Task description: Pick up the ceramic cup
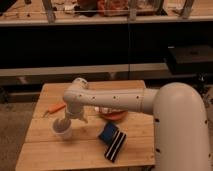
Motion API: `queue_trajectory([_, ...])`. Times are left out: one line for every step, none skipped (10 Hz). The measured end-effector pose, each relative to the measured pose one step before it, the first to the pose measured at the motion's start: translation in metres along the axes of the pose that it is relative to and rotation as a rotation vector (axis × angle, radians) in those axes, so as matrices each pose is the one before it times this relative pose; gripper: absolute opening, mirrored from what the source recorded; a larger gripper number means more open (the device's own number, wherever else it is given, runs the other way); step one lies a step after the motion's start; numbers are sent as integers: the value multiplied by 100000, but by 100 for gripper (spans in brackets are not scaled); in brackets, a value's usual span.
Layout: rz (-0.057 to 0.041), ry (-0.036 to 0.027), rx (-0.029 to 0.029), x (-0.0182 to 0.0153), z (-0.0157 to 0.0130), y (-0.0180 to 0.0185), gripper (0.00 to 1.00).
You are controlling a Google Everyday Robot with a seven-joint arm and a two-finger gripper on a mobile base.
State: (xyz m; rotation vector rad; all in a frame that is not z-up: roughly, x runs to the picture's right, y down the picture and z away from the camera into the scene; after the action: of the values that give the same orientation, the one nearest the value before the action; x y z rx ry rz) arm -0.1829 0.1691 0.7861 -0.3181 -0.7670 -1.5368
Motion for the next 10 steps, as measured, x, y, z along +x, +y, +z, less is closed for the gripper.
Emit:
queue_trajectory([-113, 11, -95, 17, 133, 14, 80])
queue_trajectory([-138, 160, 53, 49, 14, -68, 80])
queue_trajectory([-119, 70, 6, 31, 88, -38, 80])
queue_trajectory([-111, 86, 8, 33, 44, -45, 80])
queue_trajectory([-230, 193, -11, 47, 44, -75, 80])
queue_trajectory([-148, 99, 1, 22, 81, -49, 80])
queue_trajectory([-64, 74, -34, 16, 45, -33, 80])
queue_trajectory([-52, 39, -48, 7, 51, -3, 80])
queue_trajectory([-71, 46, -5, 10, 78, -20, 80])
queue_trajectory([-81, 139, -23, 48, 81, -14, 80])
